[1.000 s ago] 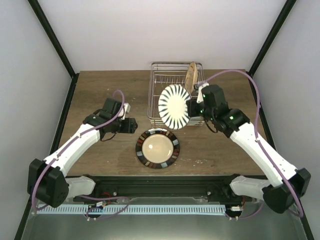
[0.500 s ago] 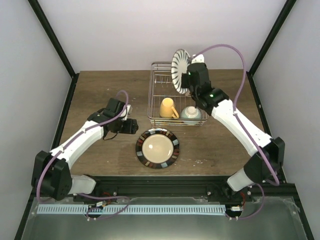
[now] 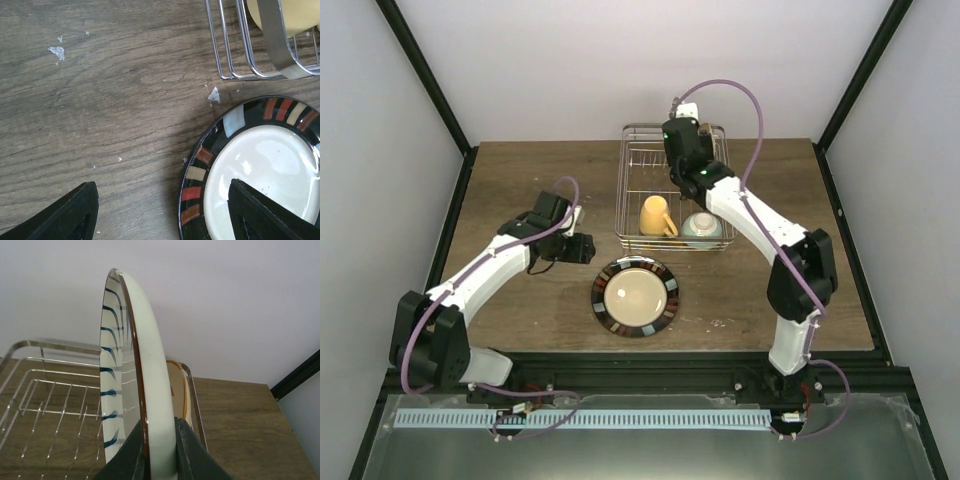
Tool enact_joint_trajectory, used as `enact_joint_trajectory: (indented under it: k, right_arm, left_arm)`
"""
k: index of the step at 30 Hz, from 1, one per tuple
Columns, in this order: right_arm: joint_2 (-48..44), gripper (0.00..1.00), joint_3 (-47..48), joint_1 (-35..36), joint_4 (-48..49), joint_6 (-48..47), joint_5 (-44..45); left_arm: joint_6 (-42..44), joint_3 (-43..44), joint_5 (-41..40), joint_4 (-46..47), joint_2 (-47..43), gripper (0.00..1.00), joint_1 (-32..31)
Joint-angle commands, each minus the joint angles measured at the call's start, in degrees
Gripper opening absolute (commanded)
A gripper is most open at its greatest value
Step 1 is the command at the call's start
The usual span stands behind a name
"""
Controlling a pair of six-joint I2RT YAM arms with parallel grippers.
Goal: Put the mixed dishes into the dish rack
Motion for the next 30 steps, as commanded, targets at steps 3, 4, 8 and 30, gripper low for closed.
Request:
enact_joint_trajectory:
  k: [3, 4, 8, 30]
  right_arm:
    - [3.6, 0.01, 7.7, 0.5, 6.7, -1.8, 6.2]
    - [4.3, 0.01, 8.1, 0.6, 6.8, -2.0, 6.5]
    - [6.3, 0.01, 8.9, 0.6, 8.0, -4.0, 7.7]
    - [15.0, 0.01, 15.7, 0.6, -4.7, 8.6, 3.9]
  left_arm:
    - [1.9, 1.8, -1.1, 0.4, 0.8, 0.73, 0.6]
    - [2.0, 1.9, -1.2, 0.3, 0.8, 0.73, 0.6]
    - [2.2, 1.8, -1.3, 0.3, 0.8, 0.73, 0.8]
    - [3.1, 2.4, -0.9, -0.3, 3.2, 0.73, 0.9]
